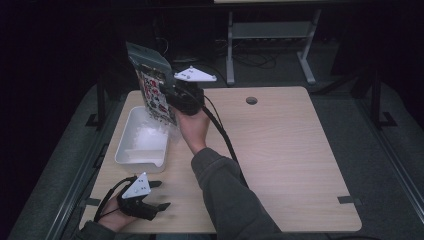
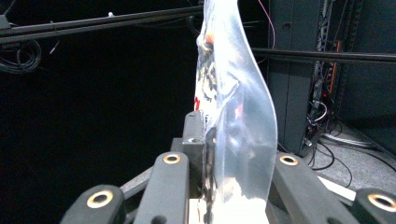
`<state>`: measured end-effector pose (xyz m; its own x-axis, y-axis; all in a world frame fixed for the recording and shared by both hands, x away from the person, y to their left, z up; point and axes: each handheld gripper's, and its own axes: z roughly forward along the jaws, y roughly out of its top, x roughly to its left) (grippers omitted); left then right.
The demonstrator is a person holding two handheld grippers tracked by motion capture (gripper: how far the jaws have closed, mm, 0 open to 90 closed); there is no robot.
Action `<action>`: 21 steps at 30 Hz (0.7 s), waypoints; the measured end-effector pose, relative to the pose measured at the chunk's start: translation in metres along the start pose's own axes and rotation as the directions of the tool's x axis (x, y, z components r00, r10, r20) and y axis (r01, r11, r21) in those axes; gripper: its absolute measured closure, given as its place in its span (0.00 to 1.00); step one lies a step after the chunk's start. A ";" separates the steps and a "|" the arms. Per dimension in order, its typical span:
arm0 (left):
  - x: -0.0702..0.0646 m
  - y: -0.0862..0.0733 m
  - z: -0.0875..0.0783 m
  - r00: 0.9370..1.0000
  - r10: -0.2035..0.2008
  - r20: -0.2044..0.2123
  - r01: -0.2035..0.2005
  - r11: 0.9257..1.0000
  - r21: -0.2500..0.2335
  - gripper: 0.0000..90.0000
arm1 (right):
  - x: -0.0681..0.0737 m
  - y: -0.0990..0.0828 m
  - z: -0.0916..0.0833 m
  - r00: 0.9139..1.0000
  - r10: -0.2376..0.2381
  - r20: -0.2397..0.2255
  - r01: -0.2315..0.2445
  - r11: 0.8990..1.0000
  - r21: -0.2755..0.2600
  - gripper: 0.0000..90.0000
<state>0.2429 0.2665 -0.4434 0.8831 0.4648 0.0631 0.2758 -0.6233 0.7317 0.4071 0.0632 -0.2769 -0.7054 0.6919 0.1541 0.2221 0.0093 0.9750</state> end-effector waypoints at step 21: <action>0.007 -0.008 -0.008 1.000 -0.029 -0.006 0.029 1.000 -0.011 0.26 | 0.017 -0.037 0.059 0.996 0.036 0.078 -0.035 0.999 -0.015 0.83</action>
<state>0.2442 0.2795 -0.4433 0.8725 0.4865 0.0458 0.2971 -0.6024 0.7409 0.4264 0.1173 -0.3198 -0.6427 0.7457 0.1759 0.2361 -0.0257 0.9714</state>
